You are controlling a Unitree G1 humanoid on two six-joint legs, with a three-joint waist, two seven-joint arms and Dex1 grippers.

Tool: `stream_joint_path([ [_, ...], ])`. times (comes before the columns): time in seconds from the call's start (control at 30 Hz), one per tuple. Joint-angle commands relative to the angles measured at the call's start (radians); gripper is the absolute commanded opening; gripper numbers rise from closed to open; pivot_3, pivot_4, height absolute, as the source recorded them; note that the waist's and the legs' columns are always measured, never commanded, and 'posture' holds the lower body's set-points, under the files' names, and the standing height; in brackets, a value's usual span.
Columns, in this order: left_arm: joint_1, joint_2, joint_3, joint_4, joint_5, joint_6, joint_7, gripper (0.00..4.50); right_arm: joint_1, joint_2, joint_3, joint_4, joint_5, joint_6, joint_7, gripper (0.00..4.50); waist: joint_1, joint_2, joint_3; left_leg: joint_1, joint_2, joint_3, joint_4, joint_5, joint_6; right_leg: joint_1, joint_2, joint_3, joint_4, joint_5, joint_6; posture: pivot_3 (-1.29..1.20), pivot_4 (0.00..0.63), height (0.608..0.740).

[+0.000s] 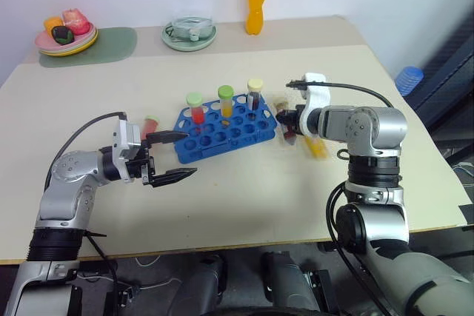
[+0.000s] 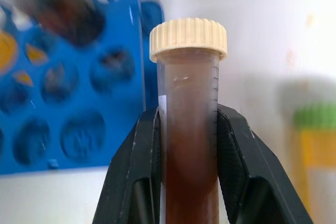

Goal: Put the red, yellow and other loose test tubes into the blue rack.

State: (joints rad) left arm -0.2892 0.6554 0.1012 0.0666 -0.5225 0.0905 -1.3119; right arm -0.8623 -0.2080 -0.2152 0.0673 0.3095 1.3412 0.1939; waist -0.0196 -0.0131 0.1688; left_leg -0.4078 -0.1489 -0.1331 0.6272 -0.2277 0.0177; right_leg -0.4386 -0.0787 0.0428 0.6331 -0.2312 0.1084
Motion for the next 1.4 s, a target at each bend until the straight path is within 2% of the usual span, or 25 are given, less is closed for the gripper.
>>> stream_joint_path([
  [0.03,-0.012,0.004,0.011,-0.022,-0.009,0.0,0.002,4.5,0.007,0.007,0.004,-0.085,0.019,-0.074,0.012,0.82,0.0,0.0,0.0,0.0,0.0,0.0,0.0,0.0,0.0,0.0,0.0,0.0,0.0,0.0,0.0,0.0,0.15,0.74],
  [0.13,-0.008,0.003,0.013,-0.025,-0.01,0.001,0.003,4.5,0.056,0.025,0.009,-0.131,0.032,-0.215,0.038,0.82,0.001,0.0,0.0,0.0,0.0,0.0,0.0,0.0,0.0,0.0,0.0,0.0,0.0,0.0,0.0,0.0,0.15,0.74],
  [0.27,-0.001,-0.002,0.012,-0.032,-0.011,0.001,0.01,4.5,0.157,0.076,0.028,-0.183,0.036,-0.545,0.113,0.82,0.001,0.0,0.0,0.0,0.0,0.0,0.0,0.0,0.0,0.0,0.0,0.0,0.0,0.0,0.0,0.0,0.15,0.74],
  [0.5,0.009,-0.008,0.016,-0.038,-0.015,0.009,0.018,4.5,0.299,0.162,0.078,-0.126,-0.013,-1.021,0.164,0.82,0.001,0.0,0.0,0.0,0.0,0.0,0.0,0.002,-0.003,-0.001,0.001,0.0,0.001,0.0,0.0,0.0,0.15,0.74],
  [0.7,0.008,-0.009,0.02,-0.031,-0.019,0.01,0.021,4.5,0.36,0.208,0.135,0.061,-0.08,-1.405,0.209,0.82,-0.001,0.0,0.0,0.0,0.0,0.0,0.0,0.003,-0.005,-0.001,0.001,0.0,0.001,0.0,0.0,0.0,0.15,0.74],
  [0.9,0.017,-0.005,0.029,-0.038,-0.027,0.016,0.027,4.5,0.339,0.239,0.177,0.346,-0.138,-1.736,0.255,0.82,-0.001,0.0,0.0,0.001,0.0,0.0,0.0,0.004,-0.007,-0.001,0.002,0.0,0.001,0.0,0.0,0.0,0.15,0.74],
  [1.1,0.044,0.007,0.045,-0.063,-0.037,0.026,0.039,4.5,0.274,0.259,0.179,0.564,-0.145,-1.885,0.271,0.82,-0.004,0.0,0.0,0.002,0.0,0.0,-0.001,0.005,-0.008,-0.001,0.002,0.0,0.002,0.0,0.0,0.0,0.15,0.74],
  [1.4,0.07,0.0,0.058,-0.101,-0.039,0.041,0.062,4.5,0.233,0.265,0.17,0.712,-0.143,-1.975,0.277,0.82,-0.003,0.0,0.0,0.007,0.0,0.0,-0.002,0.005,-0.008,0.001,0.003,0.0,0.002,0.0,-0.001,0.0,0.15,0.74],
])
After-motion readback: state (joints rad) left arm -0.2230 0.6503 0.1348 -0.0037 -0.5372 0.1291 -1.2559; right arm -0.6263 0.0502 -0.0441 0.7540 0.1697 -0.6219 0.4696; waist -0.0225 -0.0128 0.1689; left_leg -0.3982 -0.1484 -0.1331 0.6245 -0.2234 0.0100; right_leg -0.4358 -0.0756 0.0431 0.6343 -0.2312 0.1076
